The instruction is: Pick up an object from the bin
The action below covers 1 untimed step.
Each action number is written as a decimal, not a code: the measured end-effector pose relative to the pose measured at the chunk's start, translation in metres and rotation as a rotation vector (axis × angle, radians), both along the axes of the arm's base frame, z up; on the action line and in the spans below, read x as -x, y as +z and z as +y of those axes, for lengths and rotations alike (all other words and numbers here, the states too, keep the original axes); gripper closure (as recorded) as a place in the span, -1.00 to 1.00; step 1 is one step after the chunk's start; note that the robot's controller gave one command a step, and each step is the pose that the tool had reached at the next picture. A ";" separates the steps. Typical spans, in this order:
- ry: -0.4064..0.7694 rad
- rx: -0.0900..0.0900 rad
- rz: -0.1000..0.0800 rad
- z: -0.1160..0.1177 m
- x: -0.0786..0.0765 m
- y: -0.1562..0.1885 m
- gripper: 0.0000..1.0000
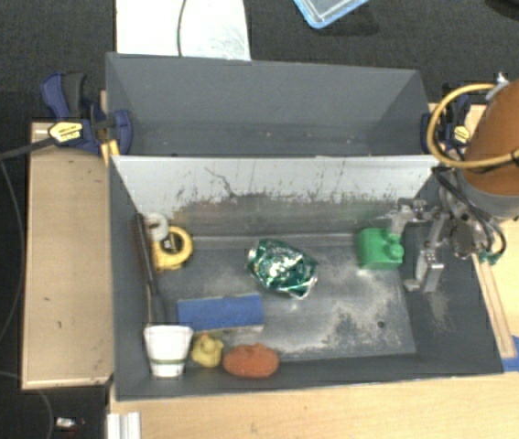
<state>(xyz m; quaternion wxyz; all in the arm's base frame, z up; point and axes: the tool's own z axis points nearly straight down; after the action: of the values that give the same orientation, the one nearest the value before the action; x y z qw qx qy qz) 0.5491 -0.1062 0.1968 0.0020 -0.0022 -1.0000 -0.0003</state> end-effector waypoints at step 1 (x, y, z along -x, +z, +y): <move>0.003 0.001 -0.008 0.000 -0.002 0.004 -1.00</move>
Offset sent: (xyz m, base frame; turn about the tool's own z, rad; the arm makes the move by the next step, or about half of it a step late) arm 0.0221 0.1102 -0.0454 -0.0432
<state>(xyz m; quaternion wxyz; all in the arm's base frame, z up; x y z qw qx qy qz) 0.5508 -0.1058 0.2008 -0.0018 -0.0007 -1.0000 0.0003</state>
